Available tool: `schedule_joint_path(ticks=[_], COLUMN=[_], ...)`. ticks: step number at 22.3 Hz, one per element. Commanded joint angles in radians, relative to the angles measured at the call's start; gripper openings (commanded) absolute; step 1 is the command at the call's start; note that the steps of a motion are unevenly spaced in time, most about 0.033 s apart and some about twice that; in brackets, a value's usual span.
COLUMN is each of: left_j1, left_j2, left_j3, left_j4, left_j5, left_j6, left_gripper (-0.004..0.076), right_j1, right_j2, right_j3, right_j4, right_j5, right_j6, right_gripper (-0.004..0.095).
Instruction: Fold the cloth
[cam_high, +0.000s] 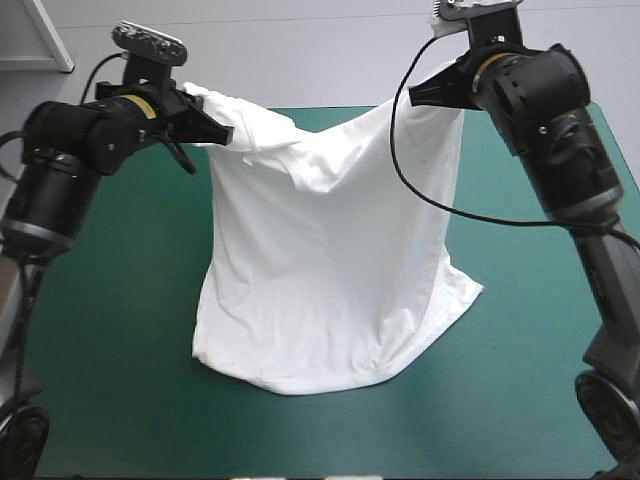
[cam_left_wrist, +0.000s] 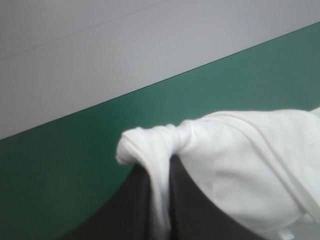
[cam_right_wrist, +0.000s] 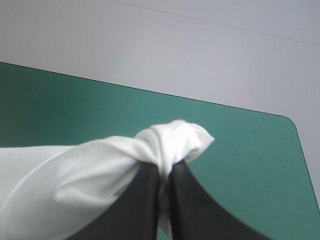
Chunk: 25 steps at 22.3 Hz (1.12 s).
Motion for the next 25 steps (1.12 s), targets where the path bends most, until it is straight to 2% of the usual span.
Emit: schedule_joint_path(ticks=[1, 4, 8, 13, 15, 17, 18, 19, 21, 23, 25], left_j1=[-0.005, 0.008, 0.082, 0.119, 0.119, 0.119, 0.121, 0.121, 0.121, 0.121, 0.121], left_j2=[0.068, 0.216, 0.399, 0.518, 0.549, 0.559, 0.559, 0.556, 0.529, 0.496, 0.454], left_j3=[0.000, 0.000, 0.000, 0.000, 0.000, 0.000, 0.000, -0.002, -0.030, -0.062, -0.093], left_j4=[0.001, -0.001, 0.001, 0.001, -0.004, -0.050, -0.064, -0.068, -0.068, -0.068, -0.068], left_j5=[-0.212, -0.364, -0.467, -0.579, -0.620, -0.633, -0.640, -0.645, -0.589, -0.485, -0.361], left_j6=[-0.042, -0.081, -0.228, -0.229, -0.229, -0.227, -0.222, -0.222, -0.220, -0.199, -0.153], left_gripper=[-0.0010, -0.0010, -0.0010, -0.0008, 0.0040, 0.0169, 0.0223, 0.0312, 0.0493, 0.0539, 0.0535], right_j1=[-0.091, -0.163, -0.189, -0.189, -0.189, -0.194, -0.198, -0.201, -0.207, -0.207, -0.207], right_j2=[0.047, 0.187, 0.363, 0.464, 0.497, 0.514, 0.514, 0.514, 0.489, 0.455, 0.404], right_j3=[0.045, 0.054, 0.054, 0.054, 0.054, 0.052, 0.050, 0.050, 0.016, -0.007, -0.029], right_j4=[-0.005, 0.053, 0.046, 0.046, 0.054, 0.087, 0.112, 0.121, 0.123, 0.123, 0.135], right_j5=[-0.256, -0.417, -0.618, -0.702, -0.706, -0.691, -0.683, -0.673, -0.582, -0.499, -0.414], right_j6=[0.047, 0.077, 0.090, 0.090, 0.114, 0.133, 0.122, 0.115, 0.112, 0.104, 0.078], right_gripper=[-0.0018, -0.0018, -0.0018, -0.0018, -0.0008, 0.0117, 0.0215, 0.0335, 0.0707, 0.0846, 0.0898])
